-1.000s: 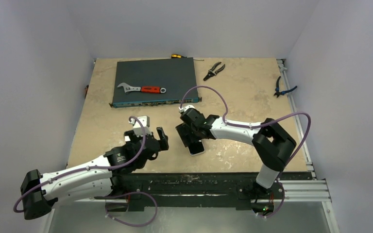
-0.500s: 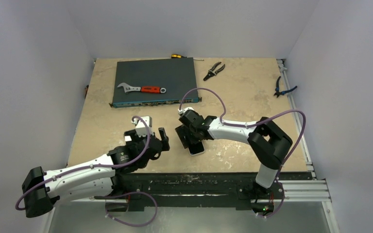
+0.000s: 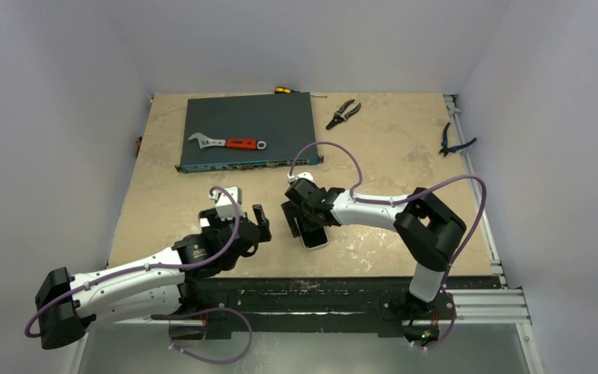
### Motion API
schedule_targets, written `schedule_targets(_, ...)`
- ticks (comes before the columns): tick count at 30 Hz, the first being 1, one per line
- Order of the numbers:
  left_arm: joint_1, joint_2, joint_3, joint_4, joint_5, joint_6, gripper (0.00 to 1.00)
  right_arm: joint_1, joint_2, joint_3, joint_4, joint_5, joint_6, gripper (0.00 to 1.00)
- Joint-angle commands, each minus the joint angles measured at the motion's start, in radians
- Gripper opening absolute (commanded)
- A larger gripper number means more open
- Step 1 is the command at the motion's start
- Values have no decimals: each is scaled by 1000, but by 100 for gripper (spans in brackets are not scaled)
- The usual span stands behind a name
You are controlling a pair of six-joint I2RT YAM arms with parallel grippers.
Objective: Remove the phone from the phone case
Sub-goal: Pick up the phone at the center of the board.
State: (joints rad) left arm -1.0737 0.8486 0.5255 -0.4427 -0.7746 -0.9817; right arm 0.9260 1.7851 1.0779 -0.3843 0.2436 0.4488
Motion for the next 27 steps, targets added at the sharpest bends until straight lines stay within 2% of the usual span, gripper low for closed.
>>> schedule_targets(1, 1, -14, -5, -10, -35, -24, 94, 7, 43, -21, -14, 73, 88, 92)
schedule_targets(9, 1, -8, -7, -4, -28, -26, 93, 11, 43, -47, -1, 77, 136, 92)
schedule_targets(17, 1, -8, -15, 12, -25, -18, 93, 16, 51, -72, 1, 75, 118, 83)
schedule_targets(20, 1, -6, -20, 28, -20, -21, 92, 17, 53, -76, -1, 74, 106, 74)
schedule_targets(24, 1, -1, -34, 58, 1, -15, 92, 21, 40, -74, -11, 79, 94, 53)
schedule_targets(27, 1, 9, -27, 73, 14, 6, 91, 22, 9, -77, -14, 83, 89, 42)
